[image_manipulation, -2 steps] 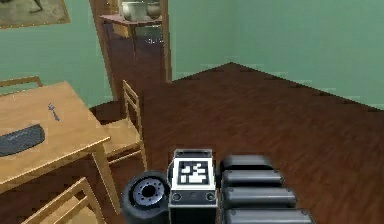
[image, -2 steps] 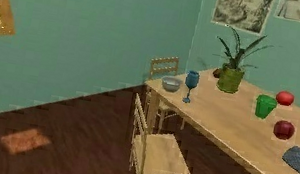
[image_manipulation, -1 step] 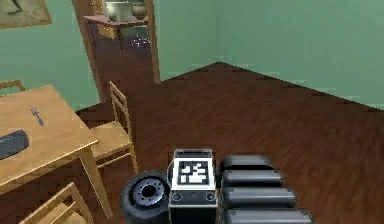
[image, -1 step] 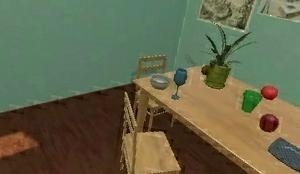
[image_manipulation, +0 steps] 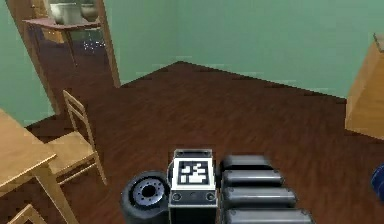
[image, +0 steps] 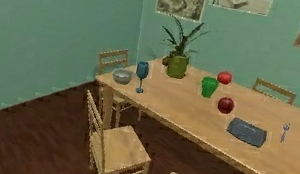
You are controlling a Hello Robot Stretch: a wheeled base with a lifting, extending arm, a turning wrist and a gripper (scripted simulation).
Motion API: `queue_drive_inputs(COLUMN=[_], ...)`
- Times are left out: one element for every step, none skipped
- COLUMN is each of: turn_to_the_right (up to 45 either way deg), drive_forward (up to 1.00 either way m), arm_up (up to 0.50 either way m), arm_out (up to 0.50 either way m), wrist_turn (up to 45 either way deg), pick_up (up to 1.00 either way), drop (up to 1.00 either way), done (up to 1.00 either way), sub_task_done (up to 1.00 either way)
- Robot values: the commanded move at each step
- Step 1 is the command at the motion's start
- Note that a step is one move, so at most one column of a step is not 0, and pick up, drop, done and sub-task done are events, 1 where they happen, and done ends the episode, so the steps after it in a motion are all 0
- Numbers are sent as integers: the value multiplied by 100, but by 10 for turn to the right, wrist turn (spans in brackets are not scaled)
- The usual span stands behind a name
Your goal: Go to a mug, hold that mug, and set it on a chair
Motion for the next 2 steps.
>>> queue_drive_inputs(turn_to_the_right=[0,-150], drive_forward=[15,0], arm_up=[0,0], arm_out=[0,0], wrist_turn=[0,0], pick_up=[0,0], drop=[0,0], done=[0,0], sub_task_done=[0,0])
